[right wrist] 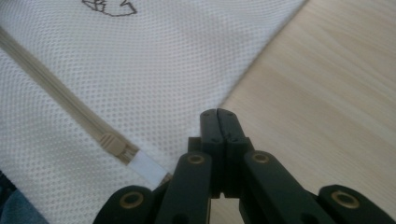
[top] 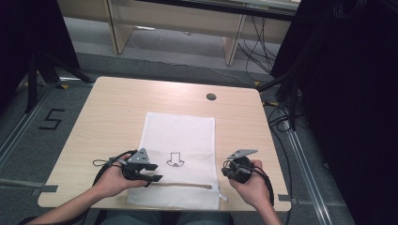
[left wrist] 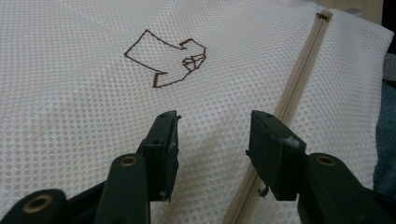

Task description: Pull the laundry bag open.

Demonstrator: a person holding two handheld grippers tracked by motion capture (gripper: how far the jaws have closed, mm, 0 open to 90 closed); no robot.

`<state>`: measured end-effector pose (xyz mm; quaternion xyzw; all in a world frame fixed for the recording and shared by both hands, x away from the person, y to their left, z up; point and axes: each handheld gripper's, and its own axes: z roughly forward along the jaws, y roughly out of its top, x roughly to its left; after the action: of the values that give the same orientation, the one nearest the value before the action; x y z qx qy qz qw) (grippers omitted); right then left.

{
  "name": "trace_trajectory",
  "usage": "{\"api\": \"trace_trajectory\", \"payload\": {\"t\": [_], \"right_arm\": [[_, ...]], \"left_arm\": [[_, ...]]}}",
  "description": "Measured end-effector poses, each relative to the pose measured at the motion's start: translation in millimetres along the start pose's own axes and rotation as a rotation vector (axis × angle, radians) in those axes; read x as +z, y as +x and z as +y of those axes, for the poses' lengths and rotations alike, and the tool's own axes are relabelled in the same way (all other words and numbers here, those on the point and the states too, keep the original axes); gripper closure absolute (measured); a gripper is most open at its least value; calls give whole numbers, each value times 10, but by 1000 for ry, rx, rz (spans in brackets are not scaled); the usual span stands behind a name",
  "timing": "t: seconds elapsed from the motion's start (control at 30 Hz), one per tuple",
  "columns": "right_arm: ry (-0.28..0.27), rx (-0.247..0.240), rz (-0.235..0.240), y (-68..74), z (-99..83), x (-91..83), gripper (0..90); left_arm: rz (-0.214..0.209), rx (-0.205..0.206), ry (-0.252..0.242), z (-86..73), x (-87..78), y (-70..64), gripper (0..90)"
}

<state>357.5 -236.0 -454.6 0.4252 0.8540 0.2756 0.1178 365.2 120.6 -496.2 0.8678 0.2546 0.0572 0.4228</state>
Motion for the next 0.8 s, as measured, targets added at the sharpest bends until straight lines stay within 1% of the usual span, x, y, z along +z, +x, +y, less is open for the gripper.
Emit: {"api": "trace_trajectory", "payload": {"t": [0.03, 0.07, 0.1, 0.13, 0.17, 0.2, 0.23, 0.27, 0.33, 0.37, 0.4, 0.43, 0.47, 0.53, 0.57, 0.6, 0.63, 0.67, 0.7, 0.73, 0.8], "right_arm": [[0, 0, 0, 0, 0, 0, 900], [35, -14, 26, 27, 8, 5, 900], [35, -14, 26, 27, 8, 5, 900], [43, -4, 40, 50, 7, 11, 900], [56, -13, 55, 68, -4, 19, 900], [56, -13, 55, 68, -4, 19, 900], [52, -11, 63, 80, -16, 30, 900], [70, -4, 77, 94, -33, 36, 900], [77, -4, 82, 97, -45, 43, 900], [79, -12, 82, 94, -51, 49, 900], [80, -22, 85, 92, -61, 59, 900], [91, -15, 88, 101, -69, 54, 900], [114, -5, 98, 118, -83, 51, 900], [120, -6, 103, 124, -92, 59, 900], [124, -18, 108, 122, -102, 74, 900], [167, 0, 115, 149, -120, 84, 900], [167, 0, 115, 149, -120, 84, 900], [157, -23, 125, 144, -126, 109, 900], [186, -3, 124, 169, -130, 106, 900], [183, -35, 140, 172, -137, 147, 900], [191, -40, 141, 185, -137, 167, 900]], "left_arm": [[0, 0, 0, 0, 0, 0, 530], [-4, 6, -12, 26, 7, -12, 534], [-4, 6, -12, 26, 7, -12, 537], [-4, 7, -15, 38, 9, -20, 537], [5, 23, -12, 54, 8, -24, 541], [-1, 20, -18, 64, 20, -34, 541], [-6, 30, -20, 76, 31, -34, 541], [-4, 33, -15, 86, 40, -39, 542], [-9, 41, -13, 101, 63, -44, 542], [-18, 56, -20, 111, 84, -42, 542], [-23, 47, -18, 115, 96, -53, 541], [-21, 56, -13, 122, 99, -60, 542], [-22, 56, -16, 127, 105, -70, 541], [-28, 67, -16, 135, 113, -78, 541], [-26, 72, -16, 140, 112, -86, 541], [-29, 75, -14, 144, 114, -90, 541], [-27, 85, -17, 149, 117, -89, 541], [-29, 79, -19, 150, 120, -94, 541], [-26, 84, -14, 154, 116, -97, 541], [-28, 86, -13, 156, 116, -96, 540], [-25, 85, -15, 158, 118, -98, 540]]}}
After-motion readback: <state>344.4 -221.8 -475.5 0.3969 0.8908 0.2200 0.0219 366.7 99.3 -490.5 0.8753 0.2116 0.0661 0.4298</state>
